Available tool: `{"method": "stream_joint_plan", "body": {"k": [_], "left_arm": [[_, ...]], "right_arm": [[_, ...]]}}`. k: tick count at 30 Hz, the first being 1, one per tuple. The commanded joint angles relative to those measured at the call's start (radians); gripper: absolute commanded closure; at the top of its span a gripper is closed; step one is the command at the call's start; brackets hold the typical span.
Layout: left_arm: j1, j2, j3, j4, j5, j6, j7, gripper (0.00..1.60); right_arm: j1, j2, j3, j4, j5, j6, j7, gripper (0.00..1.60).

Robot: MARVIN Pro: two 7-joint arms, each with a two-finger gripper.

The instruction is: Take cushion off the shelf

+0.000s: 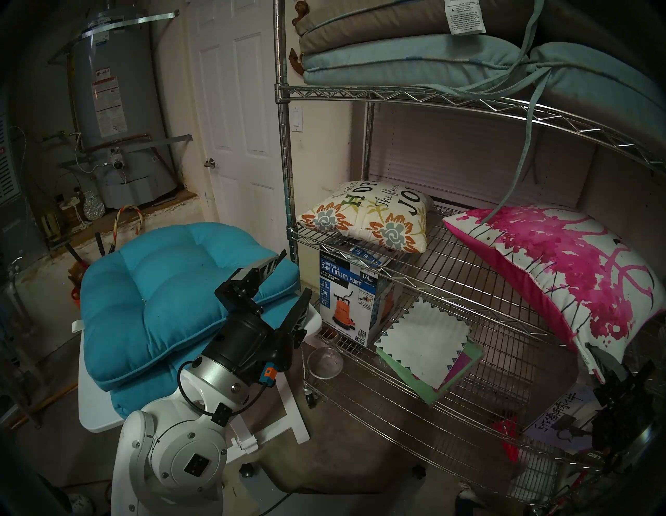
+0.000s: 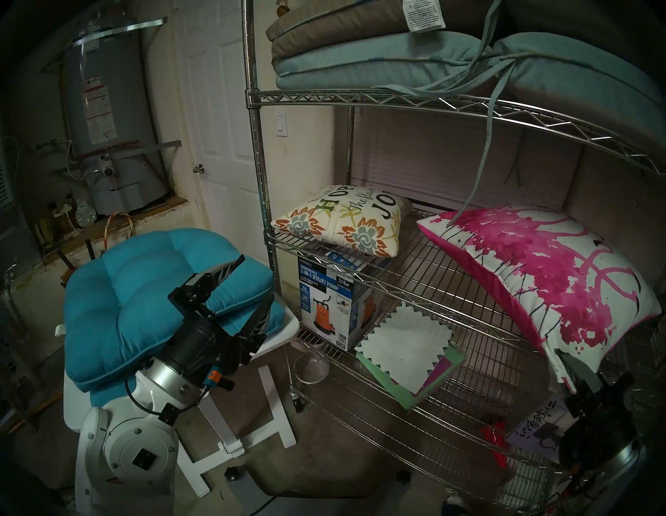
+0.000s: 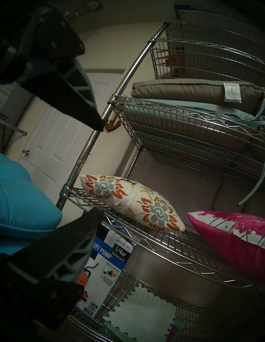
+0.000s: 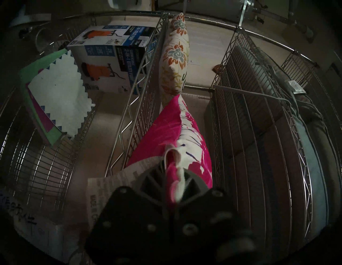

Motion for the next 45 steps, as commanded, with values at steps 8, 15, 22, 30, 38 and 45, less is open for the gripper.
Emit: {"method": "stream_joint_plan", "body": {"k": [8, 15, 22, 30, 38, 45], "left_arm": [[0.002, 0.001, -0.003, -0.028, -0.004, 0.001, 0.003, 0.00], [0.003, 0.000, -0.003, -0.028, -0.004, 0.001, 0.004, 0.00], [0.003, 0.000, -0.003, -0.028, -0.004, 0.001, 0.004, 0.00], [0.003, 0.000, -0.003, -0.028, -0.004, 0.001, 0.004, 0.00], [0.003, 0.000, -0.003, -0.028, -0.004, 0.001, 0.004, 0.00], [0.003, 0.000, -0.003, -0.028, -0.004, 0.001, 0.004, 0.00]], "right_arm": [[-0.122, -0.162, 0.080, -0.013, -0.005, -0.095, -0.105, 1.60], [-0.122, -0.229, 0.116, -0.013, -0.022, -0.137, -0.131, 1.60], [-0.122, -0.253, 0.134, -0.013, -0.044, -0.159, -0.150, 1.60], [-0.120, -0.243, 0.127, -0.013, -0.060, -0.170, -0.150, 1.60], [-0.099, -0.228, 0.118, -0.013, -0.069, -0.171, -0.147, 1.60], [-0.089, -0.210, 0.115, -0.013, -0.077, -0.175, -0.134, 1.60]]}}
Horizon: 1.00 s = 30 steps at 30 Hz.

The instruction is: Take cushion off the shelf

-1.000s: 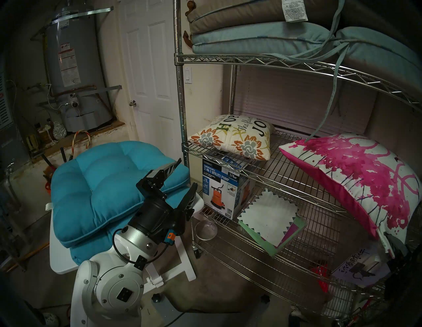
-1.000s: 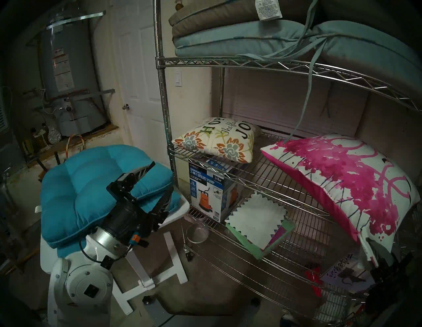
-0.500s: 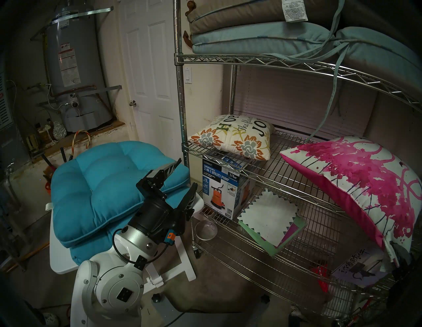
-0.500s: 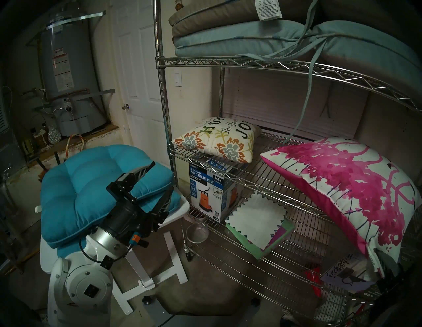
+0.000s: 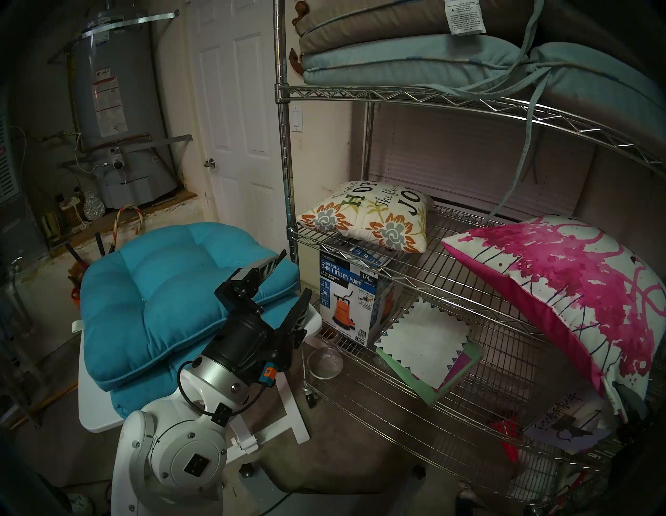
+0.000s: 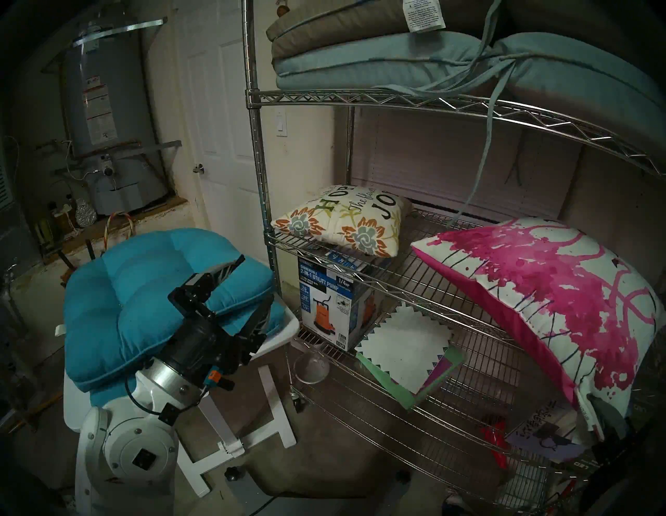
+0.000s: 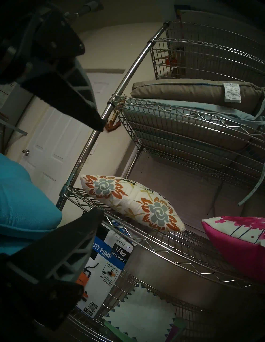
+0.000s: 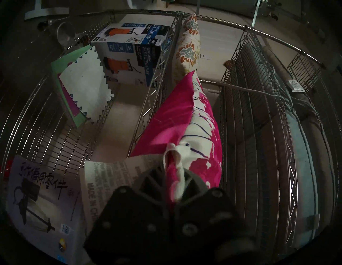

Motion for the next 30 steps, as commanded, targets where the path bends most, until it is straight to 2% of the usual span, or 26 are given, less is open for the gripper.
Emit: {"method": "stream_joint_plan", "body": {"k": [1, 15, 21, 24, 30], "left_arm": [[0.003, 0.001, -0.003, -0.028, -0.004, 0.001, 0.004, 0.00], [0.003, 0.000, -0.003, -0.028, -0.004, 0.001, 0.004, 0.00], [-0.002, 0.033, -0.010, -0.028, 0.012, -0.013, -0.040, 0.00], [-0.031, 0.062, -0.010, -0.028, 0.051, -0.034, -0.058, 0.00], [-0.115, 0.083, 0.013, -0.028, 0.114, -0.064, -0.071, 0.00]], "right_arm": [[0.012, 0.021, -0.003, -0.007, -0.002, 0.003, 0.006, 1.60], [0.018, 0.024, -0.003, -0.007, 0.000, 0.002, 0.015, 1.60], [0.020, 0.025, -0.003, -0.007, 0.001, 0.003, 0.019, 1.60], [0.021, 0.025, -0.002, -0.007, 0.002, 0.002, 0.020, 1.60], [0.023, 0.025, -0.002, -0.007, 0.002, 0.002, 0.022, 1.60]]}}
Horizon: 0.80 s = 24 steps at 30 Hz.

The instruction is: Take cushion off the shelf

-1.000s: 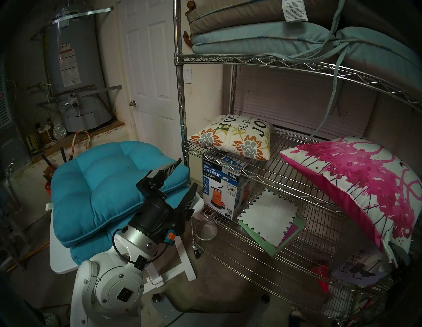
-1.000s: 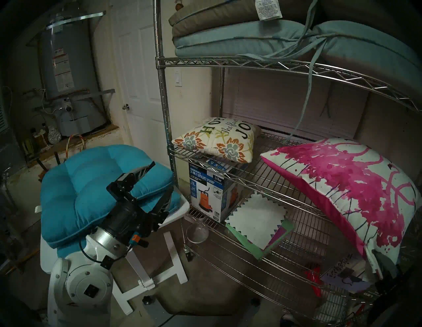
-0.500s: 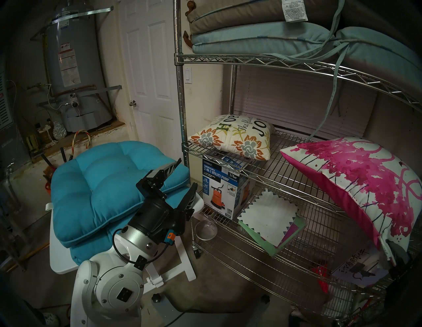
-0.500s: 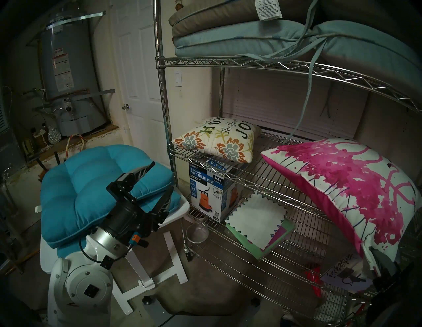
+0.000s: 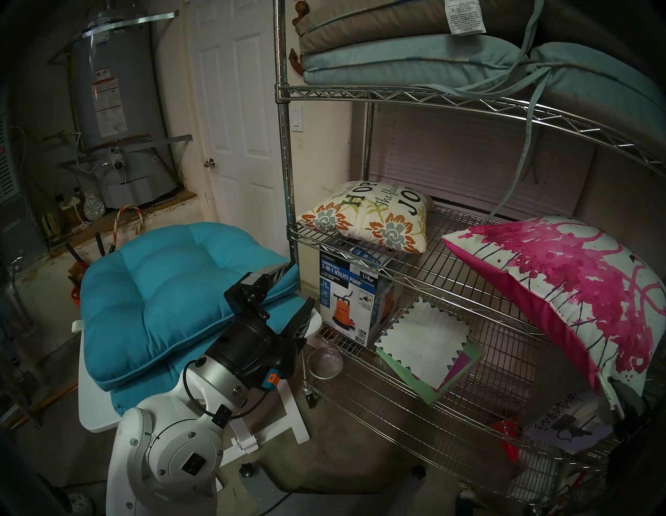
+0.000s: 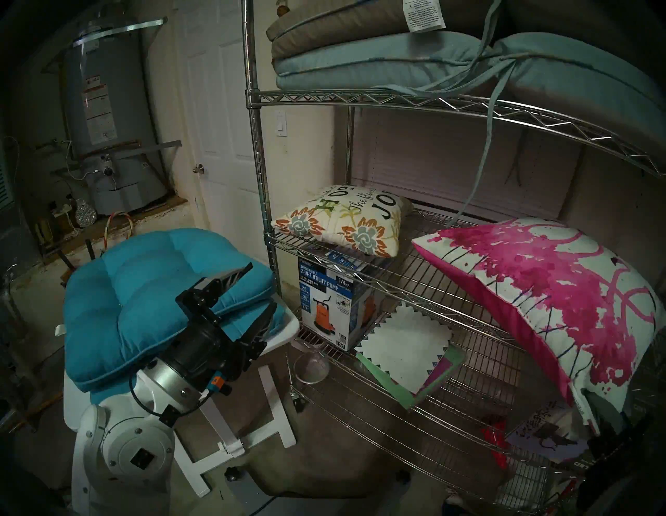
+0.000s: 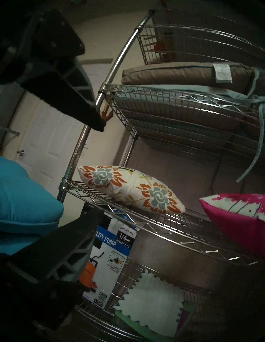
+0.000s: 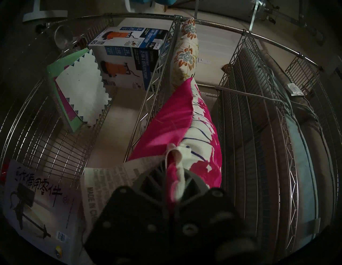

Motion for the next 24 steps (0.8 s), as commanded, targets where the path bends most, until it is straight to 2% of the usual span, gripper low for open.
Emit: {"method": "stream_joint_plan", "body": {"k": [1, 7, 24], "left_arm": [[-0.098, 0.032, 0.025, -0.028, 0.054, -0.030, -0.002, 0.00], [-0.177, 0.028, 0.047, -0.007, 0.086, -0.032, -0.031, 0.00], [-0.349, -0.004, 0.109, 0.074, 0.081, -0.008, -0.139, 0.00]], "right_arm": [[-0.001, -0.001, 0.003, -0.007, 0.003, 0.001, 0.000, 1.60], [0.000, -0.001, 0.004, -0.007, 0.003, 0.001, 0.002, 1.60], [0.003, -0.002, 0.005, -0.007, 0.004, 0.000, 0.006, 1.60]]}}
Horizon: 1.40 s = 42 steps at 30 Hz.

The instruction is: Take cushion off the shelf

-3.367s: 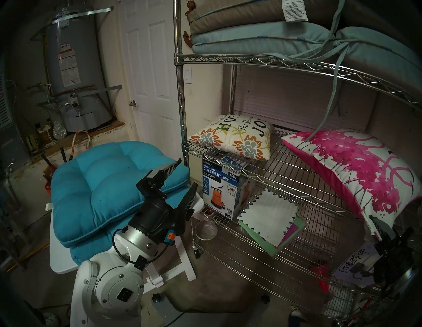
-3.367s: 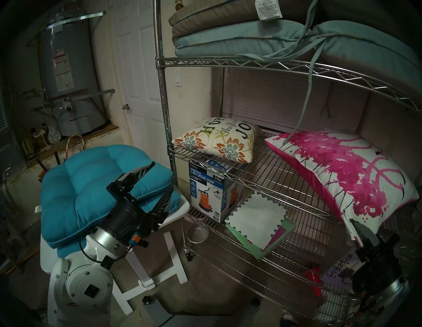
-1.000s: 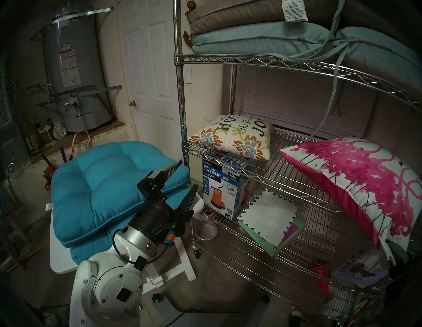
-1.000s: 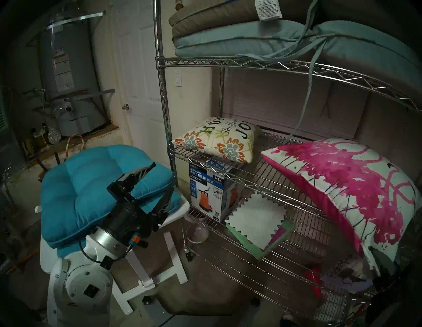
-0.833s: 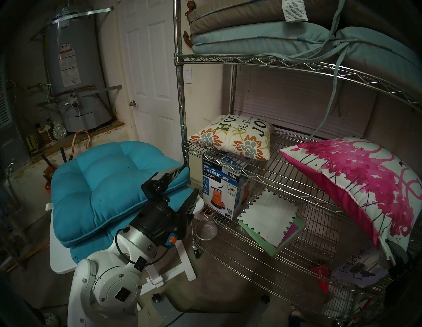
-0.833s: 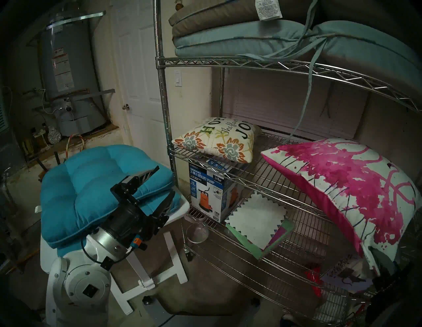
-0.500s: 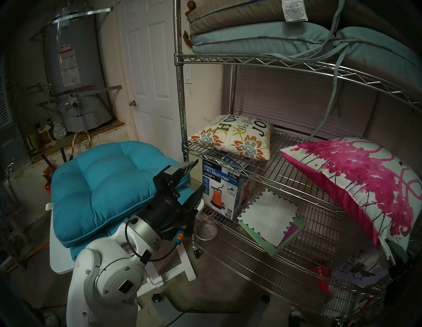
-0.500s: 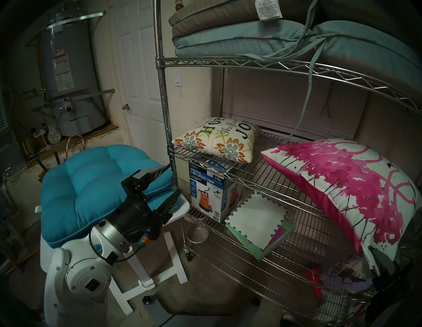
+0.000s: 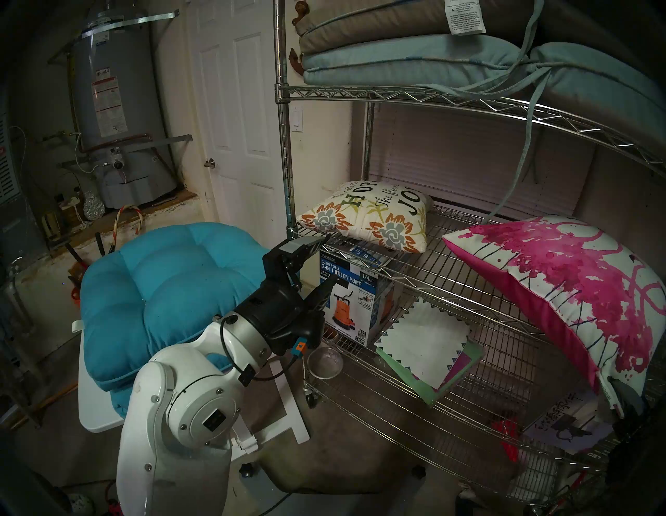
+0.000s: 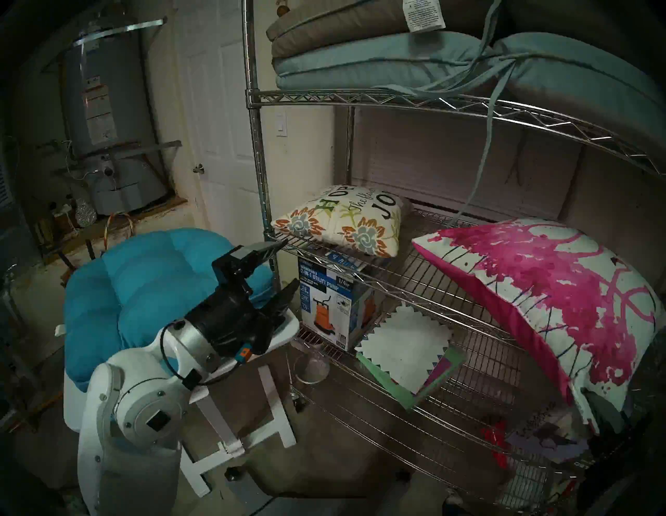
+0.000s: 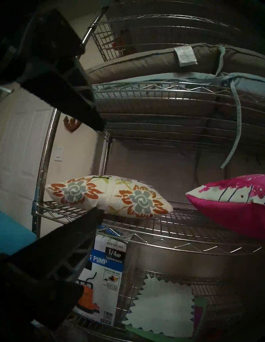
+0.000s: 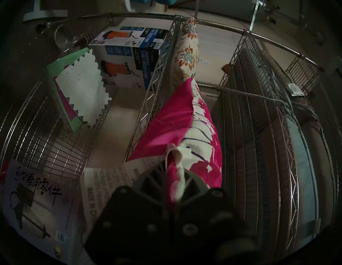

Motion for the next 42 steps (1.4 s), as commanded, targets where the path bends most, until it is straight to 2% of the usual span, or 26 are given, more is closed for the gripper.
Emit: {"method": "stream_joint_plan", "body": {"k": [1, 15, 19, 21, 22, 23, 25, 42], "left_arm": [[-0.106, -0.013, 0.036, 0.008, 0.002, 0.004, -0.019, 0.00], [-0.248, -0.016, 0.135, 0.118, 0.044, 0.042, -0.058, 0.00], [-0.297, -0.021, 0.166, 0.167, 0.052, 0.058, -0.057, 0.00], [-0.294, -0.018, 0.174, 0.170, 0.055, 0.064, -0.050, 0.00], [-0.324, -0.023, 0.192, 0.197, 0.058, 0.070, -0.053, 0.00], [-0.315, -0.018, 0.201, 0.196, 0.062, 0.077, -0.041, 0.00], [-0.353, -0.026, 0.218, 0.225, 0.063, 0.082, -0.046, 0.00], [-0.450, -0.049, 0.314, 0.335, 0.094, 0.124, -0.011, 0.00]], "right_arm": [[-0.003, -0.003, 0.003, -0.007, 0.004, 0.000, -0.001, 1.60], [-0.002, -0.003, 0.004, -0.007, 0.005, -0.001, 0.000, 1.60], [-0.001, -0.004, 0.004, -0.007, 0.005, -0.001, 0.001, 1.60], [-0.001, -0.004, 0.004, -0.007, 0.005, -0.001, 0.001, 1.60], [-0.001, -0.004, 0.004, -0.007, 0.005, -0.001, 0.001, 1.60], [-0.001, -0.004, 0.004, -0.007, 0.005, -0.001, 0.001, 1.60], [-0.001, -0.004, 0.004, -0.007, 0.005, -0.001, 0.001, 1.60], [-0.001, -0.004, 0.004, -0.007, 0.005, -0.002, 0.002, 1.60]]}}
